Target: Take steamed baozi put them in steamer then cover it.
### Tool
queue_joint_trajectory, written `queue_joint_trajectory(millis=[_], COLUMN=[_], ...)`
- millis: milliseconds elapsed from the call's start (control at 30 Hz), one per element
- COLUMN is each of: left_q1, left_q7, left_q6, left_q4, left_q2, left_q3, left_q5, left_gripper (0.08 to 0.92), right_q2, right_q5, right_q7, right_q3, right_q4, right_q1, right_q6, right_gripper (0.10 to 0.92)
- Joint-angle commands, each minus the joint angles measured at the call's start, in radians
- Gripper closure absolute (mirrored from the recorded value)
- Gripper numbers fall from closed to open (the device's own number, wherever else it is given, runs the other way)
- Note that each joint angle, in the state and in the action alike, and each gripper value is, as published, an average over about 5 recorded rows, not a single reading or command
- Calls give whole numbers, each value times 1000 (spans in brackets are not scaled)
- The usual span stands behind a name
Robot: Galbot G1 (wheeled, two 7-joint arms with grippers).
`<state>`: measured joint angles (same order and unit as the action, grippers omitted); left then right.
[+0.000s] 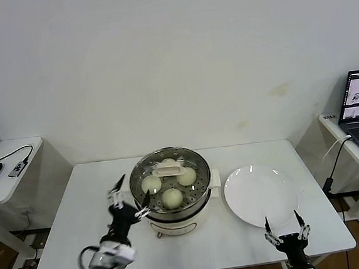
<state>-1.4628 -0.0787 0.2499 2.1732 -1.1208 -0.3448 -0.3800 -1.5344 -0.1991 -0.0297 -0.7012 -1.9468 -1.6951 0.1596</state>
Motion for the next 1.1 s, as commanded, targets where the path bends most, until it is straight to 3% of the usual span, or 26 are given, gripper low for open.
queue_joint_trajectory(millis=[33,433,1100], left_q1=[-389,-409,-382], left_q7=[-144,-99,-55], left_q6=[-304,-343,-333], left_q4=[-47,-142,-162], left_q2=[-76,-87,-88], left_q3=[-260,-235,-234], left_q5=[664,686,685], left_gripper=[177,177,177], right_q2=[80,113,91], right_q5=[164,209,214], right_q7=[-63,-109,-88], right_q3=[36,30,53], right_q4=[-49,-49,-65], right_q1=[-79,-110,-113], right_q6=[-37,-42,-68], right_gripper=[203,203,203])
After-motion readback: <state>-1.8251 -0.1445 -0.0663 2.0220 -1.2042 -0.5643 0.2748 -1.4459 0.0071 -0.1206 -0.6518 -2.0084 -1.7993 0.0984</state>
